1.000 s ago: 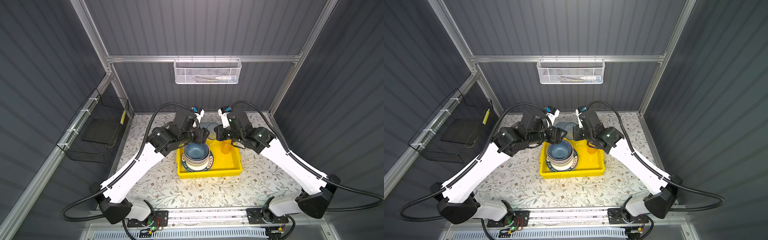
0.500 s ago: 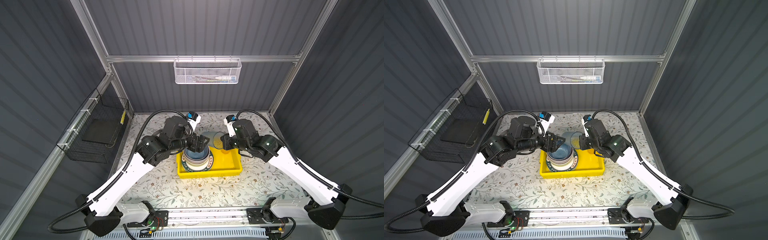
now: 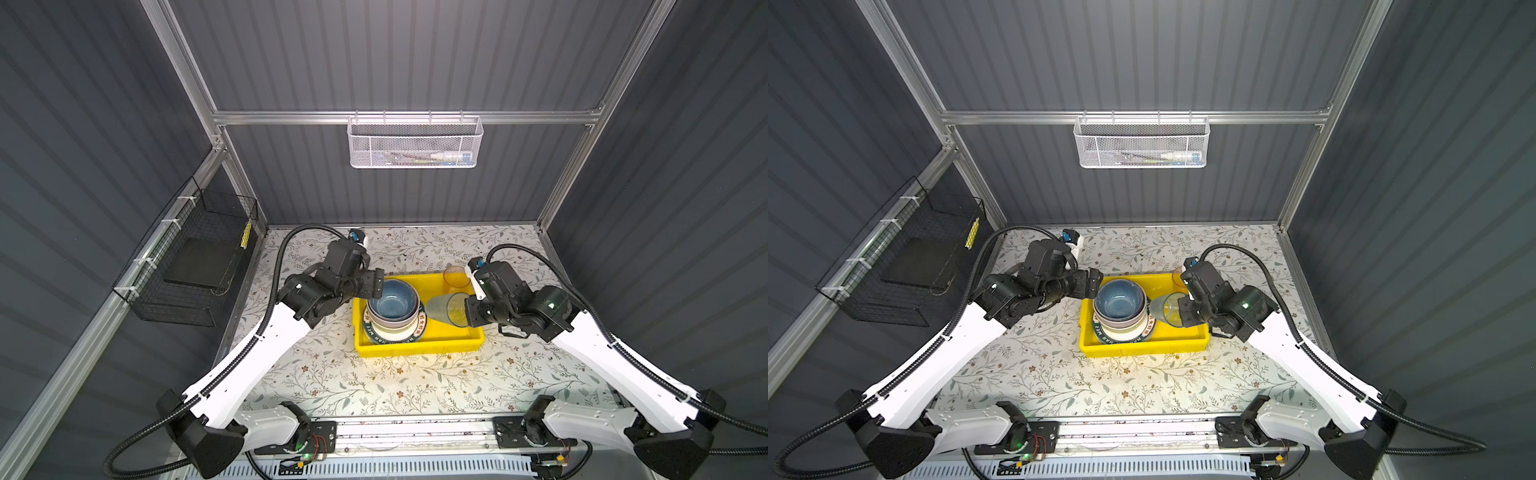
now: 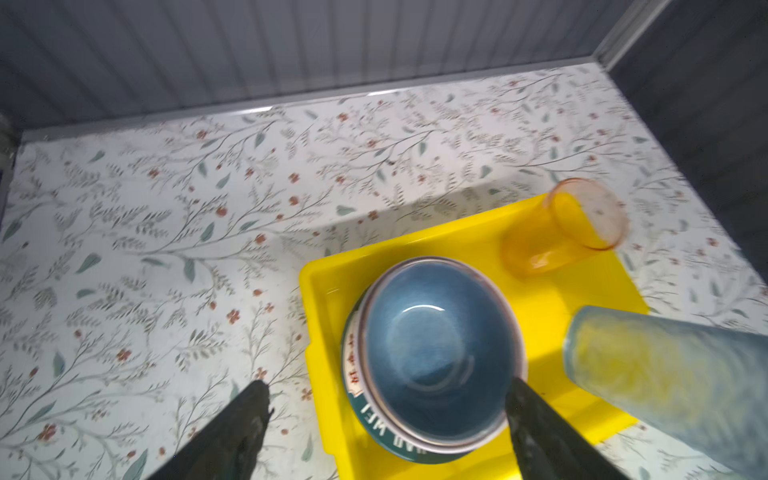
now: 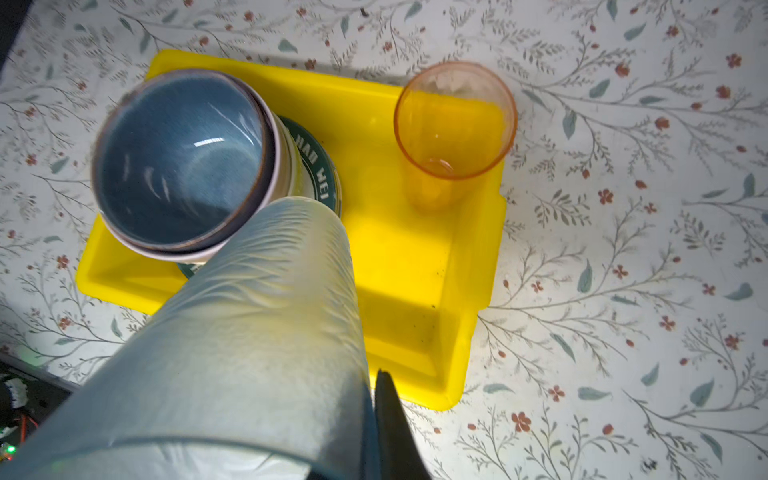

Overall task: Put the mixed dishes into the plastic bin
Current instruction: 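Lower the blue cup upright into the bin beside the pink cup with the right gripper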

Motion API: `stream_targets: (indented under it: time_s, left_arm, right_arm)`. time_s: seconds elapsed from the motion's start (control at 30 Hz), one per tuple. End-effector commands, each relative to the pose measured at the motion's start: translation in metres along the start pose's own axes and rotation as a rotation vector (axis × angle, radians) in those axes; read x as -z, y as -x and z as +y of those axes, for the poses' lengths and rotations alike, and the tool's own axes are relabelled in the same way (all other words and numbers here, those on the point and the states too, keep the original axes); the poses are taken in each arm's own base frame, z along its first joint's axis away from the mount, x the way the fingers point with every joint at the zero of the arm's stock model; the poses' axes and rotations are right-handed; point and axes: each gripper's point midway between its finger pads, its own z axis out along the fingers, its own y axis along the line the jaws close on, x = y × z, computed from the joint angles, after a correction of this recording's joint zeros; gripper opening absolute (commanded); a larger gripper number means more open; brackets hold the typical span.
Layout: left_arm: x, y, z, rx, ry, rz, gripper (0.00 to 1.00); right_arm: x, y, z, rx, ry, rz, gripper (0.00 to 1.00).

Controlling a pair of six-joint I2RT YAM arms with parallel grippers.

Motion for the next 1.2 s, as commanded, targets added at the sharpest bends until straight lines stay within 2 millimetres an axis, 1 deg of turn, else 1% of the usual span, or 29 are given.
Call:
stream_targets:
  time_s: [0.0,0.13,0.23,0.37,0.53,0.77,1.17]
  left_arm:
    - [-0.002,0.000,0.016,0.007,0.014,-0.010,0.92]
    - [-0.012,-0.008,0.036,0.010,0.070,0.026,0.93]
    - [-0.019,-0.015,0.052,0.041,0.078,0.044,0.93]
    - [-0.025,-0.023,0.074,0.086,0.093,0.060,0.96]
    - [-0.033,-0.033,0.094,0.124,0.109,0.086,0.97]
    - [-0.038,-0.039,0.103,0.154,0.110,0.101,0.98]
    - [-0.039,-0.042,0.108,0.162,0.117,0.108,0.99]
  right_arm:
    - [-0.001,-0.011,-0.015,-0.033,-0.058,0.030,0.01]
    - [-0.016,-0.020,-0.025,-0.041,-0.096,0.085,0.01]
    - [-0.026,-0.026,-0.033,-0.040,-0.135,0.132,0.02]
    - [-0.036,-0.031,-0.037,-0.031,-0.157,0.174,0.02]
    - [-0.045,-0.033,-0.042,-0.024,-0.189,0.208,0.03]
    - [-0.053,-0.036,-0.053,-0.001,-0.254,0.266,0.03]
    - [-0.063,-0.038,-0.057,0.075,-0.279,0.382,0.05]
